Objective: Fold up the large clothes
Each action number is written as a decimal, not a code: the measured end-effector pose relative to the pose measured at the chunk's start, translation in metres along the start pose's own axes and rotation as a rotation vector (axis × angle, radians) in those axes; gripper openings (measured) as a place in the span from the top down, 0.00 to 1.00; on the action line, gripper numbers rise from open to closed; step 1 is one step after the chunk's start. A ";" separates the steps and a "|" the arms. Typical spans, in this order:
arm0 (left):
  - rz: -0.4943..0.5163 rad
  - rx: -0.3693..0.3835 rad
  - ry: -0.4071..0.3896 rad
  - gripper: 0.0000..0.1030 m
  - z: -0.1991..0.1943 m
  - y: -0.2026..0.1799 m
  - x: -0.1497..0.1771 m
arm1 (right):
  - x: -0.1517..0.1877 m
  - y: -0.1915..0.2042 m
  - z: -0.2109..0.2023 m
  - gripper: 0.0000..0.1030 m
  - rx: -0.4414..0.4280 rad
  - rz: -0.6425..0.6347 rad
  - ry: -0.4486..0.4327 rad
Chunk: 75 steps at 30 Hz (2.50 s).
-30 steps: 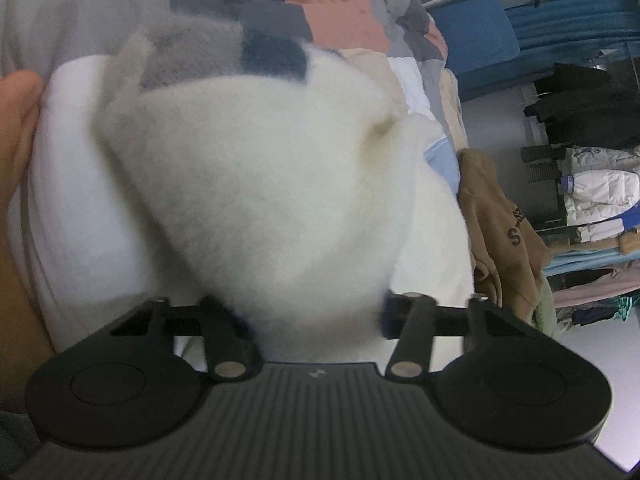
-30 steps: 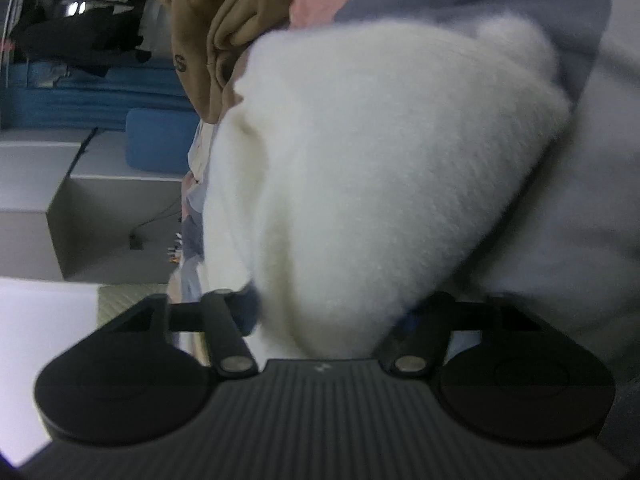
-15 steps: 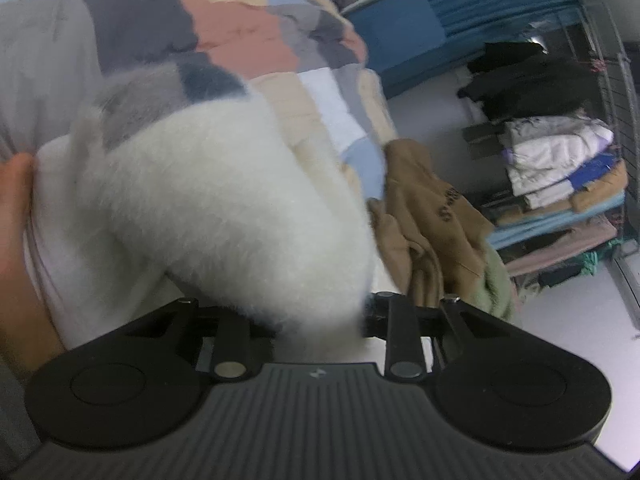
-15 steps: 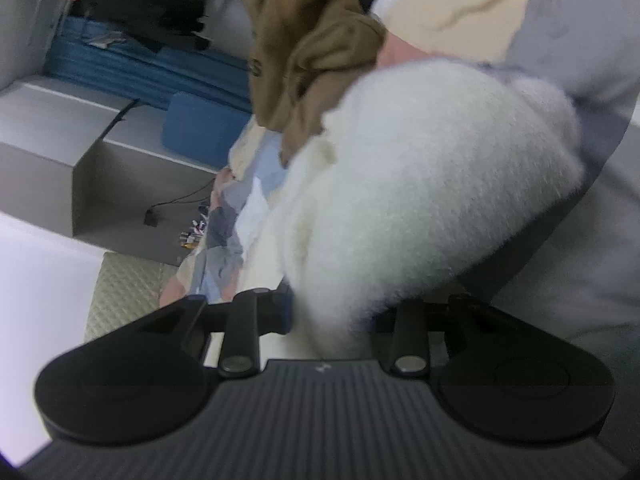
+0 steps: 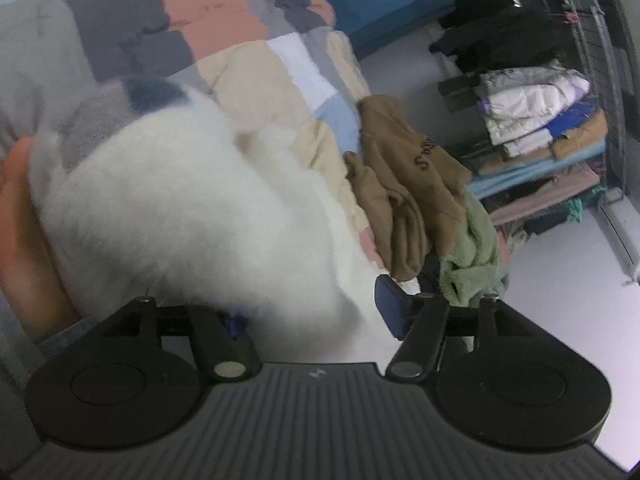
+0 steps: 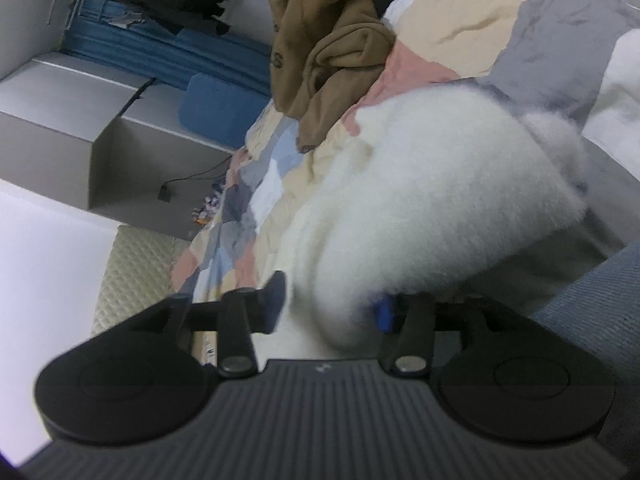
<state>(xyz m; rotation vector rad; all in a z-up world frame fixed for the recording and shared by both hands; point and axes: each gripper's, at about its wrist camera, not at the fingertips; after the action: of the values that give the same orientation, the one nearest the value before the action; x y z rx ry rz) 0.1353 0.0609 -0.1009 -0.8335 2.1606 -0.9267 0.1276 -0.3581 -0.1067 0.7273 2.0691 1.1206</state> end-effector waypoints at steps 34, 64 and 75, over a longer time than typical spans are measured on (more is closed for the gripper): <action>0.584 -0.174 0.039 0.31 0.222 -0.081 -0.083 | -0.095 0.039 0.177 0.47 0.217 -0.525 -0.025; 0.638 -0.208 -0.120 0.25 0.162 -0.060 -0.116 | -0.110 0.052 0.147 0.16 0.327 -0.683 -0.217; 0.562 -0.403 -0.190 0.23 0.173 -0.024 -0.155 | -0.149 0.012 0.139 0.17 0.514 -0.529 -0.257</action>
<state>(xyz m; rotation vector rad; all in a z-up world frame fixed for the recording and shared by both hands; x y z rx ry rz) 0.3639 0.0982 -0.1309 -0.4193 2.2577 -0.1279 0.3289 -0.3916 -0.1104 0.4707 2.1530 0.1922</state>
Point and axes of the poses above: each gripper's, at about its wrist camera, not at the fingertips, and z roughly the way its jaws point, y to its left, x to its underside, and after that the axes turned 2 degrees about -x, right-handed
